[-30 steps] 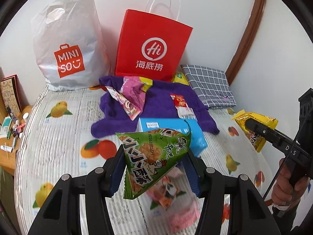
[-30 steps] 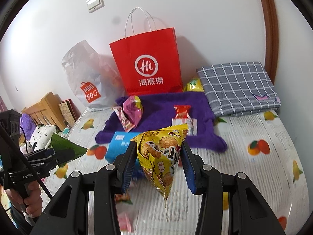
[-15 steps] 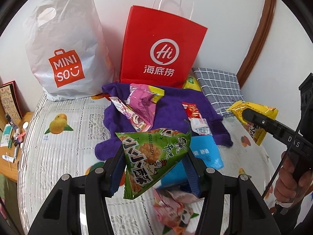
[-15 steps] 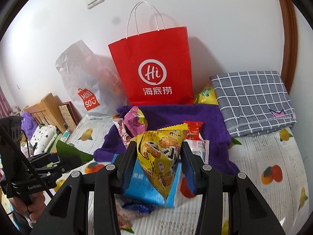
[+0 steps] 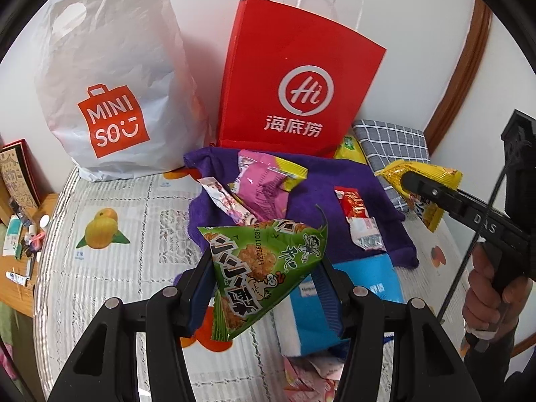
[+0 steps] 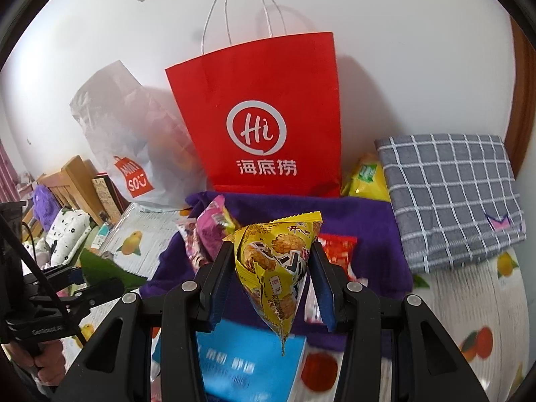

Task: Organize snacks
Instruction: 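Carry the yellow packet in the right gripper while the left carries the green packet to the towel, then open the right gripper over the towel while the left gripper releases the green packet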

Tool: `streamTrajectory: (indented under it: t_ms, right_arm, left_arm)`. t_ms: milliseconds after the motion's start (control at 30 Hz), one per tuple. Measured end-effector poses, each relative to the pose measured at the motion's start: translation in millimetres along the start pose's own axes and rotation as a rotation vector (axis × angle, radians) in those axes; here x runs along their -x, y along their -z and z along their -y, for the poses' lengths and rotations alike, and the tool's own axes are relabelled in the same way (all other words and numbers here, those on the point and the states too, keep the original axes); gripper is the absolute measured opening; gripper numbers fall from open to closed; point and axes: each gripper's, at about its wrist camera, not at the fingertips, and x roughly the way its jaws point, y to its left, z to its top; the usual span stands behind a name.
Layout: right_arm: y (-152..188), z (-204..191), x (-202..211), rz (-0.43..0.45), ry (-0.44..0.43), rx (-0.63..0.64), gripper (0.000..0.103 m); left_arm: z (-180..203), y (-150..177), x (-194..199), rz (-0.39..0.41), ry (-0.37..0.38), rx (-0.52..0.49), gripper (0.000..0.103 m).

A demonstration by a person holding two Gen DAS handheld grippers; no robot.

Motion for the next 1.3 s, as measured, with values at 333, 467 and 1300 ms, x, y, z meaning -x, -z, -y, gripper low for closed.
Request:
streamTrajectory:
  t_ms: [333, 467, 1300]
  right_arm:
    - [-6, 16, -35, -0.026, -0.013, -0.019, 0.045]
    - [-3, 21, -46, -0.033, -0.023, -0.028, 0.045]
    - [14, 28, -90, -0.181, 0.013, 0.040, 0.045]
  left_arm:
    - [-5, -10, -21, -0.028, -0.021, 0.026, 0.053]
    - [-4, -12, -28, -0.033, -0.023, 0.018, 0.053]
    - [-5, -12, -57, -0.072, 0.006, 0.032, 0.053]
